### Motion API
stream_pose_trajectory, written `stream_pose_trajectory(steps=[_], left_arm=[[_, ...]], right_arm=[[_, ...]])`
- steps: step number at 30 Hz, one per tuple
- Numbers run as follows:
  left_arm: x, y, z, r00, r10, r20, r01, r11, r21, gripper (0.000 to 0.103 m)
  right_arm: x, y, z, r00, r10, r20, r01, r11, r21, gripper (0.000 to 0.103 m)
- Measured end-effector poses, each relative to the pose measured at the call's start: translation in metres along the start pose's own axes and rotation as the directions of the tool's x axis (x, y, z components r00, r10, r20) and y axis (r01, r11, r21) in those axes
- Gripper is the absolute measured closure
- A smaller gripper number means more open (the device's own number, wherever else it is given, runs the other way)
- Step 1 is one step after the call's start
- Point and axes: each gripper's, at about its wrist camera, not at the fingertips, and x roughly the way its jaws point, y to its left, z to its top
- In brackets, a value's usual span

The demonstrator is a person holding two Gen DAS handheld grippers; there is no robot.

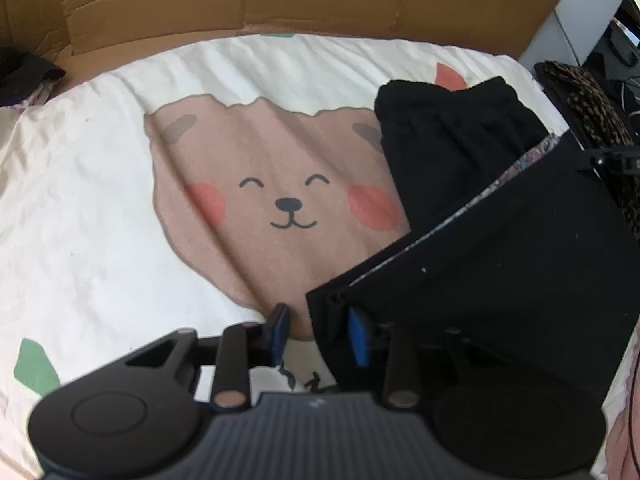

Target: Fold clothes

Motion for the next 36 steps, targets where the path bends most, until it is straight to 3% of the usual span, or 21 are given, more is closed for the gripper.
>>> stream_pose_trajectory(steps=[2,4,13,24,25,30,36], left_arm=[[0.000,-0.001,0.000,1.000,-0.004,0.004,0.004,1.000,0.006,0.073],[0.000,-0.003,0.000,1.000,-0.023,0.003,0.023,1.000,0.011,0.087],[-0.004,-0.007,0.000,0.999,-0.028,0.018,0.027,0.999,0.035,0.095],[-0.003,-0.004,0.003,0.999,-0.041,0.010,0.041,0.999,0.005,0.095],[-0.003,-0.003,0.003,0.999,-0.044,0.009,0.044,0.999,0.002,0.095],[-0.005,0.007,0.002,0.997,-0.081,0.008,0.081,0.995,-0.061,0.095],[-0.016,0.015,0.001,0.994,-0.101,0.039,0.104,0.991,-0.089,0.096]], right_arm=[[0.006,0.000,-0.001,1.000,0.002,-0.011,-0.002,1.000,0.006,0.063],[0.013,-0.001,-0.002,1.000,0.005,-0.022,-0.004,1.000,0.016,0.063],[0.031,-0.008,-0.004,0.999,0.029,-0.033,-0.027,0.998,0.060,0.056],[0.046,-0.027,0.007,0.991,0.129,-0.024,-0.124,0.983,0.136,0.054],[0.047,-0.028,0.007,0.990,0.138,-0.022,-0.134,0.980,0.144,0.055],[0.040,-0.028,0.009,0.985,0.173,-0.008,-0.170,0.973,0.157,0.088],[0.015,-0.015,0.013,0.991,0.131,0.041,-0.134,0.988,0.078,0.095]])
